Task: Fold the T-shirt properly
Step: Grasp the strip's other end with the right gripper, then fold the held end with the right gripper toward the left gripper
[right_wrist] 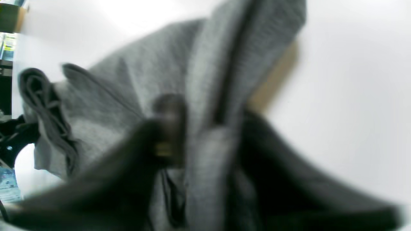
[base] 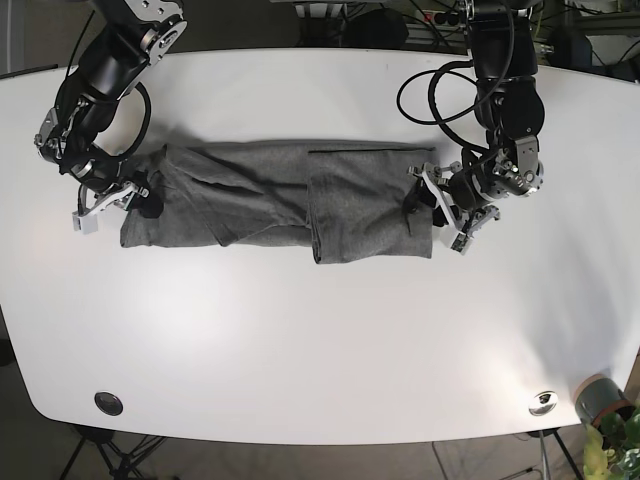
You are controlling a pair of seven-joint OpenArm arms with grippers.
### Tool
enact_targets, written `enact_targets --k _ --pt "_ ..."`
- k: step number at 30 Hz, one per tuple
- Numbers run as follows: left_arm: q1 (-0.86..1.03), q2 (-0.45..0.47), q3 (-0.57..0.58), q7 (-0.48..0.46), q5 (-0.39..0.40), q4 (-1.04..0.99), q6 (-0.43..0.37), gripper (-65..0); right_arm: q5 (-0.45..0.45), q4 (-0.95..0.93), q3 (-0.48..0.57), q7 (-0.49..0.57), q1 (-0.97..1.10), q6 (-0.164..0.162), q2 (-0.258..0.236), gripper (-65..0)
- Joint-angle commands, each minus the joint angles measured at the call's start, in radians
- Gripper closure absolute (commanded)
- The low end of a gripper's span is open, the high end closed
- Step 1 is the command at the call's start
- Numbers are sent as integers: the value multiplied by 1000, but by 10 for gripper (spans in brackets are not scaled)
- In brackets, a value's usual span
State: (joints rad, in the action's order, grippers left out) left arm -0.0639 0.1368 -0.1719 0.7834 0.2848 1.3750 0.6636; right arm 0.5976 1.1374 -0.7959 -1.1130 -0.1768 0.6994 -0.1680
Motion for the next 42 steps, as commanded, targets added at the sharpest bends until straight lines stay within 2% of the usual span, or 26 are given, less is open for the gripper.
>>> enact_targets --k 1,4,9,17,21,27,33,38,42 --pt "-14 7 -2 -2 1 13 0 -310 -11 54 2 -19 0 -20 -9 -14" --pt "-14 5 -2 -2 1 13 0 -310 -11 152 8 -19 29 -36 -6 -40" --pt "-14 -6 5 0 1 13 -3 -310 -6 358 8 -39 64 -70 -2 -21" --pt "-20 -33 99 -3 6 -32 -5 -310 -6 591 8 -100 113 -70 -2 -21" --pt "-24 -88 116 -6 1 -70 -5 -310 -5 692 8 -158 122 -70 0 -21" --pt "-78 -153 116 -6 1 -158 -5 -310 -5 817 14 -224 124 -70 58 -21" --pt "-90 -227 117 -6 1 -213 -5 -310 20 844 117 -243 127 -70 112 -21" --pt "-98 -237 117 -5 1 -239 -5 -310 97 840 174 -243 127 -70 178 -21" --pt "-100 -239 117 -5 1 -243 -5 -310 94 838 238 -237 124 -70 236 -21"
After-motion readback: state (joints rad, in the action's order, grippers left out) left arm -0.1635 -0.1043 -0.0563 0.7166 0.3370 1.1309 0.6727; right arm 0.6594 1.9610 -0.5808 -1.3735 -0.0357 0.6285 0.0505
